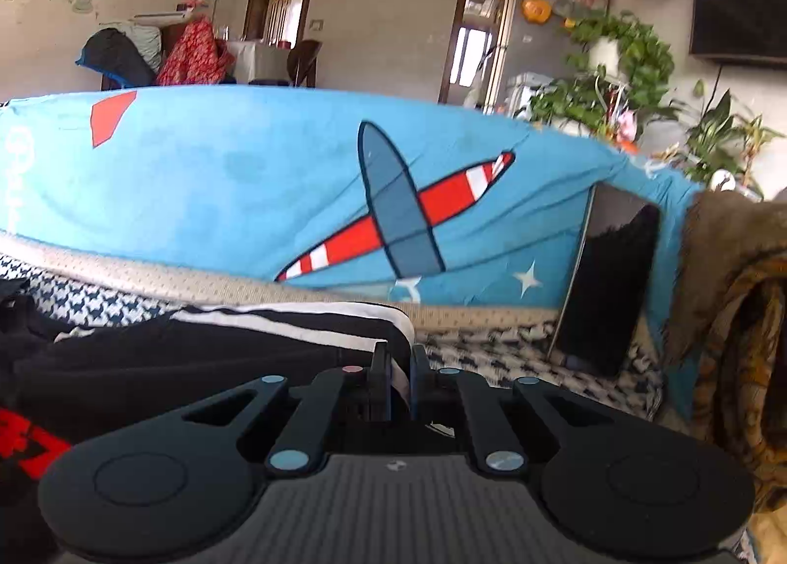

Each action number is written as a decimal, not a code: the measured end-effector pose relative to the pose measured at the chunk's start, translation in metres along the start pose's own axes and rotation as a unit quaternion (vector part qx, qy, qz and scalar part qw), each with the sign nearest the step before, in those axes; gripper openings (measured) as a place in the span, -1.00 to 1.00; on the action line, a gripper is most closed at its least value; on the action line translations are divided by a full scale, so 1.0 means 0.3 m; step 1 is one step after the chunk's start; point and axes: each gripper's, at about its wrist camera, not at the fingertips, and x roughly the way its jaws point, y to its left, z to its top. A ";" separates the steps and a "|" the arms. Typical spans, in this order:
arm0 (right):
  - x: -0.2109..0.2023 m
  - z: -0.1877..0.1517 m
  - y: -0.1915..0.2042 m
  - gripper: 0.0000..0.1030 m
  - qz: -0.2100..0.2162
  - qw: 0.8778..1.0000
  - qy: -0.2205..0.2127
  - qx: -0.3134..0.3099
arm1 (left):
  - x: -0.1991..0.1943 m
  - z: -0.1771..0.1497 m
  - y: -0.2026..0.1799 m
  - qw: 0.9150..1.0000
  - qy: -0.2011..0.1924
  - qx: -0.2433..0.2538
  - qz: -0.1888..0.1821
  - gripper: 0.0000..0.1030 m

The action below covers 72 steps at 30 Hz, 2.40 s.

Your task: Fold clothes

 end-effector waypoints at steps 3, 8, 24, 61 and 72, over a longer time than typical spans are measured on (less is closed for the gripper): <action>0.044 -0.008 0.017 -0.86 -0.004 1.000 0.007 -0.003 | 0.017 0.009 -0.003 1.000 0.000 0.008 0.003 1.00; 0.132 -0.038 0.011 -0.85 -0.004 0.998 0.064 0.010 | 0.035 0.017 -0.012 1.000 -0.002 0.021 0.007 1.00; 0.035 -0.004 -0.227 -0.22 0.073 0.970 0.063 0.222 | 0.031 0.021 -0.028 1.000 -0.006 0.012 0.020 1.00; -0.076 -0.064 -0.275 -0.94 -0.046 0.972 0.054 0.223 | -0.033 -0.034 -0.049 1.000 -0.011 0.004 -0.010 1.00; -0.095 -0.094 -0.339 -0.56 -0.063 0.957 0.090 0.270 | -0.078 -0.058 -0.049 1.000 -0.015 0.004 -0.027 1.00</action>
